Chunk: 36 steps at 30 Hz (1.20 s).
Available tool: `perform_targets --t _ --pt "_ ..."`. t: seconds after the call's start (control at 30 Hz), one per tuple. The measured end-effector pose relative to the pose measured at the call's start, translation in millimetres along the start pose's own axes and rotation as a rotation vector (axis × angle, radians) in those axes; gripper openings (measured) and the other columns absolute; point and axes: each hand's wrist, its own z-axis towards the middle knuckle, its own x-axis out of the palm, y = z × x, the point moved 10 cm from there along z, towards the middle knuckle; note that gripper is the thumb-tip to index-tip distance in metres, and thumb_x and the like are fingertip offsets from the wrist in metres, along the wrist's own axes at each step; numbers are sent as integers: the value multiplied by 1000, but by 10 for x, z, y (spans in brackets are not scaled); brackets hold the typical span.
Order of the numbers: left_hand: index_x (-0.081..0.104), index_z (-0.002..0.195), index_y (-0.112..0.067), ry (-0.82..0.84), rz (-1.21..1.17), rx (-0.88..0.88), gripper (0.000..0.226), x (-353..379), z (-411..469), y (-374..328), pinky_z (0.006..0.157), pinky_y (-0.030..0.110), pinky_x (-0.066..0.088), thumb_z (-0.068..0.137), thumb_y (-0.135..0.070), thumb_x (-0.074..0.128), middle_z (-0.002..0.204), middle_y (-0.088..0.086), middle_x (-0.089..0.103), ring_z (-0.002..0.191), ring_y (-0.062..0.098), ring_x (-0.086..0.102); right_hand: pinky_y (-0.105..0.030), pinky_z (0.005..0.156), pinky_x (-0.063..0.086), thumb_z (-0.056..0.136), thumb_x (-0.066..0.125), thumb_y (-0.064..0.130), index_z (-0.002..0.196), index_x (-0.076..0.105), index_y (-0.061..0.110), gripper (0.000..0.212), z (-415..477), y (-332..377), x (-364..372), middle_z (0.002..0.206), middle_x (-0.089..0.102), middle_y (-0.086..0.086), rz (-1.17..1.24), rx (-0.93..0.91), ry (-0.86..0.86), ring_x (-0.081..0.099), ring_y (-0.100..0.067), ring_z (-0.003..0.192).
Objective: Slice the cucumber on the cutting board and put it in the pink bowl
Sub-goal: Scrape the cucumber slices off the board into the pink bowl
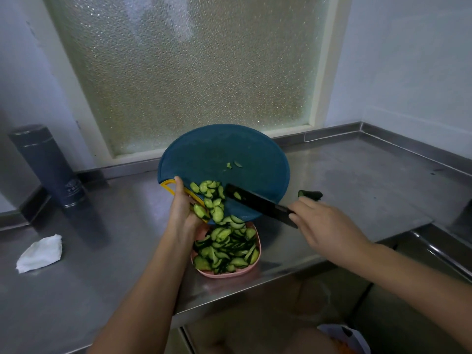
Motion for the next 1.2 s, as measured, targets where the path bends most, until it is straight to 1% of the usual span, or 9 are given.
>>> perform_targets --t 0.07,0.13,0.23,0.6,0.8,0.93,1.07,1.13,1.2 --pt "63 107 -12 19 17 -20 65 58 -62 21 77 50 46 91 -63 26 105 14 69 97 32 62 -15 52 27 94 53 16 95 59 13 7 153 -108 -71 83 53 3 -7 29 -49 47 -14 63" --pt "64 103 -12 51 36 -35 65 122 -109 54 75 50 46 91 -64 26 97 15 71 90 31 66 -28 56 37 96 48 17 99 59 9 14 334 -179 -73 88 58 -4 -42 23 -72 56 -26 68" --pt "63 102 -10 80 39 -58 66 181 -146 97 74 48 45 91 -64 25 89 15 72 78 29 70 -33 61 35 97 46 15 100 59 5 16 563 -191 -56 92 57 -10 -93 -3 -91 57 -34 71" --pt "61 105 -9 34 26 -83 62 48 -127 106 69 48 45 94 -59 26 91 15 72 85 32 64 -34 66 37 99 43 17 102 59 6 19 766 -4 137 91 55 -9 -78 -79 -26 55 -32 71" --pt "60 102 -9 19 41 -44 59 -54 -80 67 74 47 43 96 -55 23 80 14 73 67 28 70 -40 72 46 99 41 20 100 56 10 19 754 90 236 91 54 -5 -70 -150 38 54 -29 71" --pt "59 113 -11 -10 30 -43 59 -110 -70 16 87 49 41 96 -55 23 100 12 70 93 29 62 -41 70 46 99 41 21 99 56 11 18 775 117 245 90 53 -4 -64 -161 34 54 -30 70" --pt "56 120 -11 -50 -2 -44 60 -214 -15 -45 91 48 38 95 -56 26 133 15 51 122 33 48 -31 69 37 100 41 20 105 57 9 20 797 136 199 94 55 -5 -55 -145 16 55 -28 76" --pt "52 126 -11 -69 -28 -47 61 -283 16 -62 96 48 35 95 -56 28 140 15 47 128 32 43 -30 65 34 98 44 18 106 59 8 20 717 53 104 95 57 -6 -18 -107 -14 57 -27 79" --pt "56 118 -11 -74 -47 -56 59 -327 34 -55 99 48 34 94 -57 29 140 15 46 129 32 43 -31 62 38 97 46 17 105 60 9 18 576 -108 23 93 57 -4 19 -53 -27 58 -26 78"
